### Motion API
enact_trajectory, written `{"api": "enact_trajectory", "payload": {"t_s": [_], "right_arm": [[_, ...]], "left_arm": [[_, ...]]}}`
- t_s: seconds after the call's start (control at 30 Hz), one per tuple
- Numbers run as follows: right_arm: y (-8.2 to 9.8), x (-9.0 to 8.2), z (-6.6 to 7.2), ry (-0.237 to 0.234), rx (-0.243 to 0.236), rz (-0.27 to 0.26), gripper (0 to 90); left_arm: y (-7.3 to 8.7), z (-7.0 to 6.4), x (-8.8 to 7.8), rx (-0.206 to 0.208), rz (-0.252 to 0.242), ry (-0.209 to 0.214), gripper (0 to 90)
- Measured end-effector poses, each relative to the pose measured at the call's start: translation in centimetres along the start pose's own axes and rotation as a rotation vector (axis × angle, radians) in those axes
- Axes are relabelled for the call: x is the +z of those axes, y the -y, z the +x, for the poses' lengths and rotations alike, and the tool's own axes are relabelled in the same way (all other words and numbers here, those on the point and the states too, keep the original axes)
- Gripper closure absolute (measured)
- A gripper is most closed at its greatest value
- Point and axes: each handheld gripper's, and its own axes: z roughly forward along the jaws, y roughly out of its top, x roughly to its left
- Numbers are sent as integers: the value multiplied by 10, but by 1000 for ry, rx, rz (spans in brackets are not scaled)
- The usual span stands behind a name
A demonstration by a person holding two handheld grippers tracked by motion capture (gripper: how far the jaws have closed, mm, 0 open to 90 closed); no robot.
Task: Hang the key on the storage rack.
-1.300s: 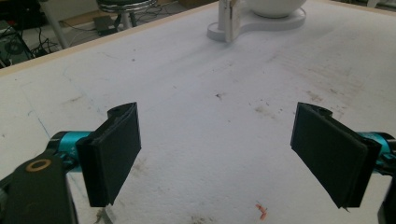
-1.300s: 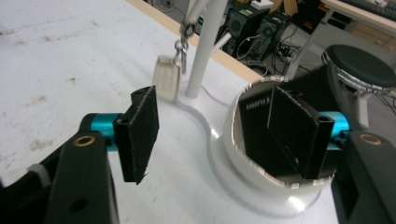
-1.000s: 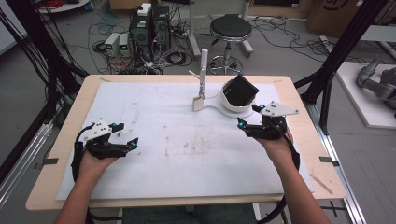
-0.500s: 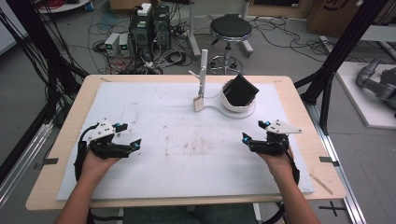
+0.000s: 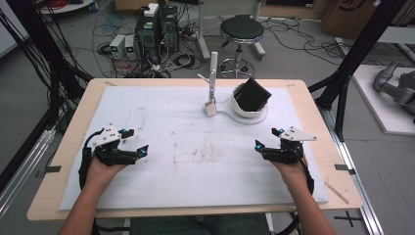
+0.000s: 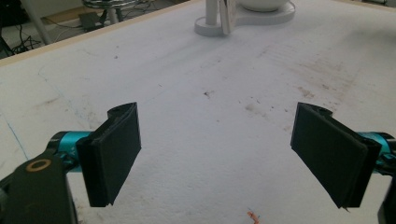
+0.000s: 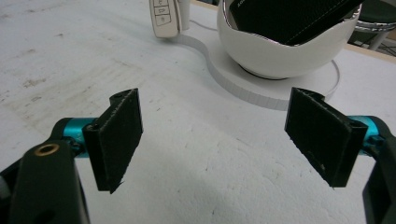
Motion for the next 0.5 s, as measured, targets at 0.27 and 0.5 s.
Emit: {"api": "enact_trajectory", "payload": {"t_s": [0.27,0.5], "right_arm": [[-1,2,3,-9,18,6,194],[-1,5,5,-18,20,13,194]], "left_arm": [[1,-1,4,23,29,7,160],[2,-1,3,20,28,6,160]]}}
